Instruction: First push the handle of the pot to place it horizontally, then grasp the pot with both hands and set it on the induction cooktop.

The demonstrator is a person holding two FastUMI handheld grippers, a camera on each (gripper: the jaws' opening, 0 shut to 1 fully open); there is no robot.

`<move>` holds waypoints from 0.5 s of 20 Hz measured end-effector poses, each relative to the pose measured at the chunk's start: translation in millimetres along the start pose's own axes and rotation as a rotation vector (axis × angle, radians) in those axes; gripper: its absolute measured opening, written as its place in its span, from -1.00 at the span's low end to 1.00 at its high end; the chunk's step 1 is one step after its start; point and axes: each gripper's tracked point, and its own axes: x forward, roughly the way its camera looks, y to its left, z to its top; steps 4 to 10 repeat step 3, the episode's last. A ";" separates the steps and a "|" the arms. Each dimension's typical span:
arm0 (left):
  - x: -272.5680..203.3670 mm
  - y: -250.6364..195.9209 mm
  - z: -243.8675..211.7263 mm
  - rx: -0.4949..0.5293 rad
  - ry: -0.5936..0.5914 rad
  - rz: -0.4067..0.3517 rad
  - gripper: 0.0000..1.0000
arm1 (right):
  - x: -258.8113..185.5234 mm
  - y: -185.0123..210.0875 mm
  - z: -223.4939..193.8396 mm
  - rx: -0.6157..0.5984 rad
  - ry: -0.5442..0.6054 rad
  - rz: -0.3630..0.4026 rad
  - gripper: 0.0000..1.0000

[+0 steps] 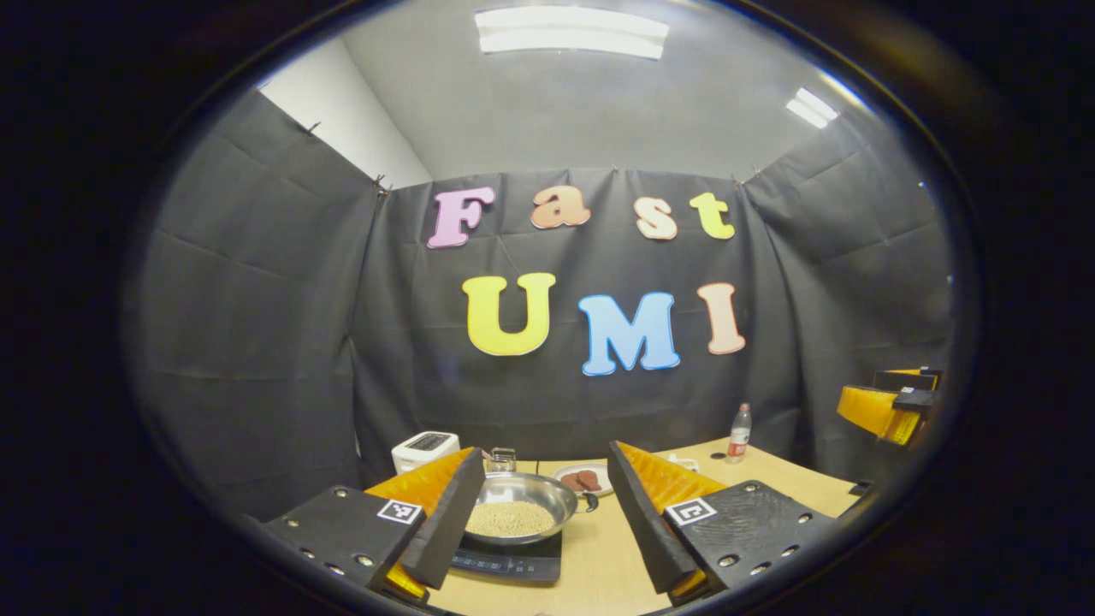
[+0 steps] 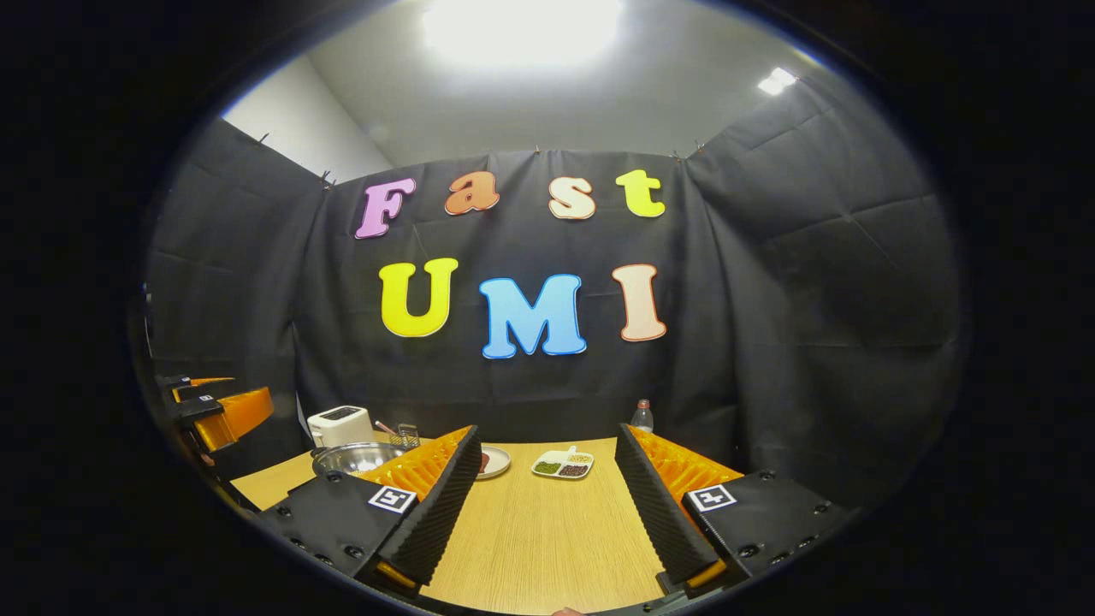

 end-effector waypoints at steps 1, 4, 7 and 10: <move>0.1 -0.1 -0.1 -0.002 0.002 -0.001 0.70 | -0.3 0.0 -0.6 -0.001 0.000 0.000 0.98; -0.2 -0.9 -1.3 -0.007 -0.001 -0.003 0.75 | 0.1 0.5 0.0 -0.001 0.000 -0.001 0.90; -0.2 -0.9 -1.3 -0.007 -0.001 -0.003 0.75 | 0.1 0.5 0.0 -0.001 0.000 -0.001 0.90; -0.2 -0.9 -1.3 -0.007 -0.001 -0.003 0.75 | 0.1 0.5 0.0 -0.001 0.000 -0.001 0.90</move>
